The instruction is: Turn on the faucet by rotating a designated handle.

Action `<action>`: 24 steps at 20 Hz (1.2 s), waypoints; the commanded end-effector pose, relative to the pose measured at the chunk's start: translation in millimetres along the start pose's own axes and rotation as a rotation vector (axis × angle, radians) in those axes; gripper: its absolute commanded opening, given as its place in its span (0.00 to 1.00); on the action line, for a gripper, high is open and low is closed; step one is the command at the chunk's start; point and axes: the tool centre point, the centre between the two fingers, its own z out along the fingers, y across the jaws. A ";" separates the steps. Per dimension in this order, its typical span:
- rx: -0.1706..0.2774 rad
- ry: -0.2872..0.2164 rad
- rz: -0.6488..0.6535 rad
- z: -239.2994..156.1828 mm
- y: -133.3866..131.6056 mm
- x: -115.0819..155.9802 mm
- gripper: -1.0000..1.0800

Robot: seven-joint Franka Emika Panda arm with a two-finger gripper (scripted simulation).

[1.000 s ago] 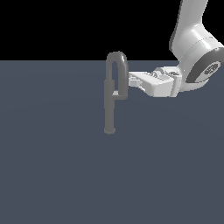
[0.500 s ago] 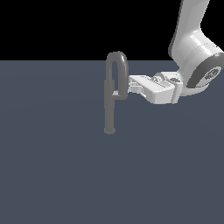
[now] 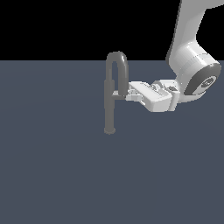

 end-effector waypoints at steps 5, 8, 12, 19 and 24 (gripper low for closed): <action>0.001 0.003 -0.016 -4.3 -4.8 2.2 0.00; 0.004 0.001 0.001 -3.3 -7.5 17.4 0.00; 0.008 -0.001 0.023 -2.1 -10.6 37.1 0.00; -0.022 -0.028 0.005 -7.9 -6.9 12.8 0.00; -0.011 -0.020 0.020 -5.3 -18.3 30.8 0.00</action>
